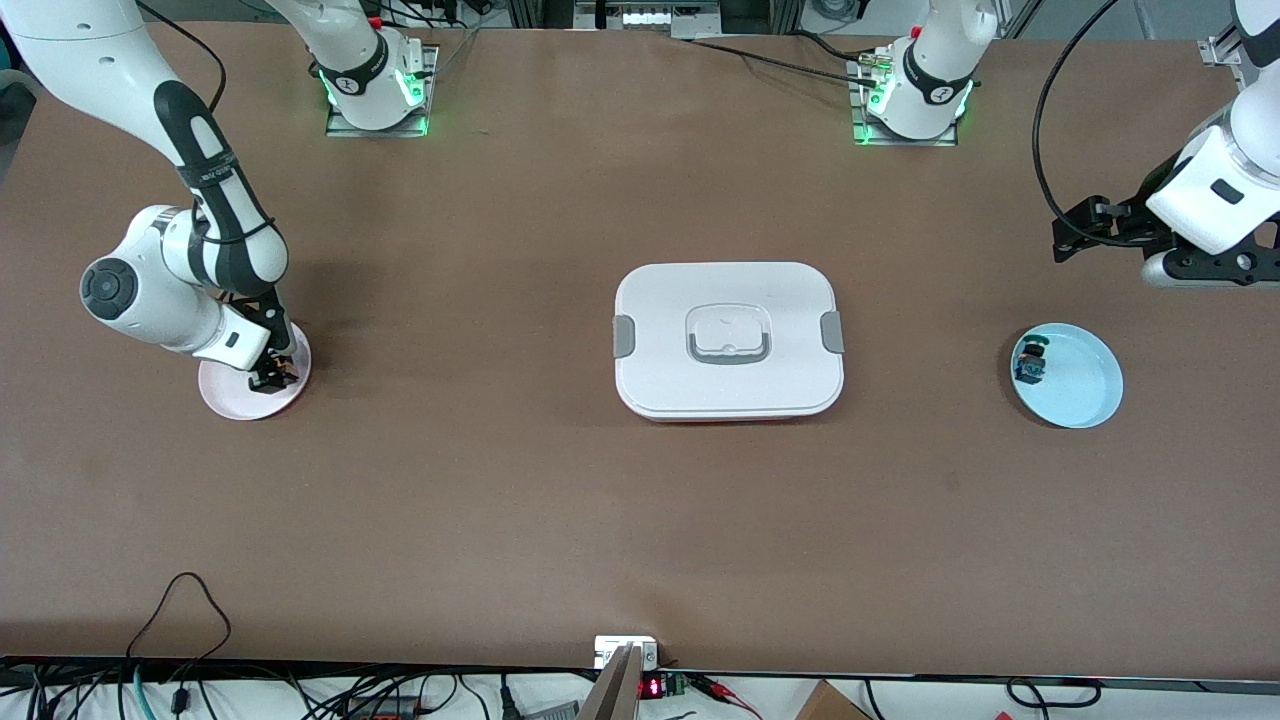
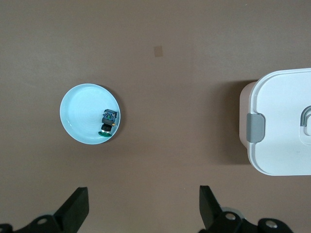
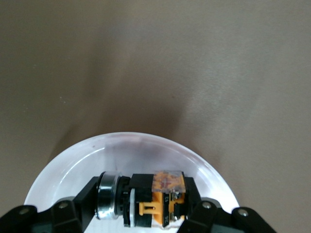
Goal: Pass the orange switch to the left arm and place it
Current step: 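Lift the switch with the right gripper while the left gripper reaches inward, then carry the switch over the box toward the left gripper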
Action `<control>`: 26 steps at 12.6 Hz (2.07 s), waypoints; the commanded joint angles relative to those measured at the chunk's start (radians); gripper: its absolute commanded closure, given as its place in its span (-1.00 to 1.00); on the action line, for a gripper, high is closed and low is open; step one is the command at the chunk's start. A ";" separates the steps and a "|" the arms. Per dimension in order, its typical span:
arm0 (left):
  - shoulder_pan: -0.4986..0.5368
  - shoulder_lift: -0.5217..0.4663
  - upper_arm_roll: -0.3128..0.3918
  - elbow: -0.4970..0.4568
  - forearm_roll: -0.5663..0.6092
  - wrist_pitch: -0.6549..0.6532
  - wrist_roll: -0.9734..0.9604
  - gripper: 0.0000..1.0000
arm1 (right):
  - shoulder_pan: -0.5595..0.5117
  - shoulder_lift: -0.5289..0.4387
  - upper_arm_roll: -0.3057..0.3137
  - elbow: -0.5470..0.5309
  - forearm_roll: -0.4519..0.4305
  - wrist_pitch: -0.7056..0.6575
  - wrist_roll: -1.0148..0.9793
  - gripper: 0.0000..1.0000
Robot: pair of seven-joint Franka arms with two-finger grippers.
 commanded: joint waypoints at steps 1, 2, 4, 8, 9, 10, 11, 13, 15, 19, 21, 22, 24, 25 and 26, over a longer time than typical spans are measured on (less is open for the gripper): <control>-0.007 0.008 0.004 0.017 -0.021 -0.015 0.016 -1.00 | -0.012 -0.071 0.013 -0.011 0.026 -0.028 -0.058 1.00; -0.009 0.008 0.004 0.016 -0.022 -0.015 0.016 -1.00 | -0.005 -0.099 0.016 0.007 0.026 -0.090 -0.055 1.00; -0.011 0.008 0.004 0.014 -0.028 -0.031 0.015 -1.00 | 0.005 -0.137 0.040 0.076 0.031 -0.253 -0.046 1.00; -0.011 0.016 0.003 0.014 -0.056 -0.038 0.010 -1.00 | 0.005 -0.147 0.164 0.240 0.160 -0.555 0.123 1.00; -0.014 0.016 0.000 0.016 -0.059 -0.038 0.013 -1.00 | 0.014 -0.150 0.189 0.244 0.240 -0.586 0.176 1.00; -0.018 0.017 0.000 0.016 -0.085 -0.038 0.015 -1.00 | 0.032 -0.150 0.226 0.244 0.292 -0.589 0.233 1.00; -0.018 0.034 0.000 0.014 -0.150 -0.043 0.015 -1.00 | 0.034 -0.150 0.270 0.244 0.357 -0.589 0.299 1.00; -0.008 0.080 0.001 0.016 -0.298 -0.144 0.010 -1.00 | 0.043 -0.150 0.336 0.244 0.579 -0.573 0.355 1.00; -0.018 0.105 0.001 0.013 -0.382 -0.169 0.007 -1.00 | 0.086 -0.142 0.358 0.241 0.789 -0.515 0.356 1.00; -0.006 0.143 0.001 0.003 -0.752 -0.122 0.018 -1.00 | 0.101 -0.114 0.470 0.245 1.156 -0.407 0.340 1.00; -0.021 0.146 0.000 -0.027 -0.872 -0.016 0.019 -1.00 | 0.110 -0.101 0.513 0.248 1.331 -0.355 0.301 1.00; -0.027 0.145 -0.012 -0.055 -0.959 0.045 0.019 -1.00 | 0.132 -0.091 0.514 0.250 1.416 -0.352 0.260 1.00; -0.029 0.146 -0.031 -0.119 -1.093 0.139 0.108 -1.00 | 0.162 -0.050 0.514 0.282 1.584 -0.353 0.150 1.00; -0.029 0.149 -0.035 -0.168 -1.157 0.183 0.174 -1.00 | 0.178 -0.033 0.514 0.302 1.651 -0.353 0.102 1.00; -0.034 0.151 -0.040 -0.237 -1.300 0.214 0.217 -1.00 | 0.196 -0.022 0.514 0.320 1.717 -0.353 0.068 1.00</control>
